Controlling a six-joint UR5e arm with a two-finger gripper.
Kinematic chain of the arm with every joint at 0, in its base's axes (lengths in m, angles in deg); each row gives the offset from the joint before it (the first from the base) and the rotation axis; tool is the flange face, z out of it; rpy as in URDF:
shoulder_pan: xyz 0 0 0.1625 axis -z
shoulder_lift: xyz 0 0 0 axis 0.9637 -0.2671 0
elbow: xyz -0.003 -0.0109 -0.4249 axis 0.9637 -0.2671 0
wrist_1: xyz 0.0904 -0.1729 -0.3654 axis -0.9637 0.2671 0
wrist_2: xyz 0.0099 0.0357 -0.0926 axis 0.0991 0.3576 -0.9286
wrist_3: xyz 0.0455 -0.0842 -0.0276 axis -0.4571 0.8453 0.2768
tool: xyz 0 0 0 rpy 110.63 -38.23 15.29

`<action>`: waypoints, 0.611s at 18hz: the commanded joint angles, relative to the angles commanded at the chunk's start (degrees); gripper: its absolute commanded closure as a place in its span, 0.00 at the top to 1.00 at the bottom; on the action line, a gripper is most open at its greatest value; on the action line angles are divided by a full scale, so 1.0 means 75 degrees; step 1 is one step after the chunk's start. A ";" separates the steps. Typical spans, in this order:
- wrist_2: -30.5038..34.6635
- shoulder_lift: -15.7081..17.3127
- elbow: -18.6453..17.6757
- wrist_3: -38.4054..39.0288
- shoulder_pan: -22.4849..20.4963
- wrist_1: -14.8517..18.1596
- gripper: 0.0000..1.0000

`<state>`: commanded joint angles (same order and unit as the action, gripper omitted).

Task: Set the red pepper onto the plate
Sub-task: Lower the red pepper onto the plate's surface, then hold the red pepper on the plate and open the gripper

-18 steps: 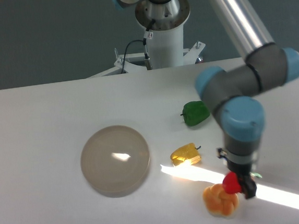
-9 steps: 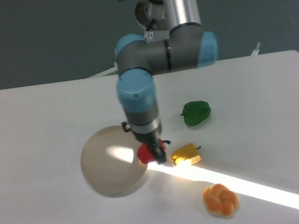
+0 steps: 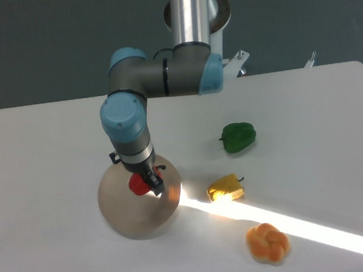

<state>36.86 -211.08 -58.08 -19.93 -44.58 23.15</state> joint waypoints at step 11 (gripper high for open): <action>0.0023 -0.0176 -0.0445 0.0318 0.0106 -0.0739 0.64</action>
<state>37.03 -212.41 -61.42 -17.54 -43.79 17.61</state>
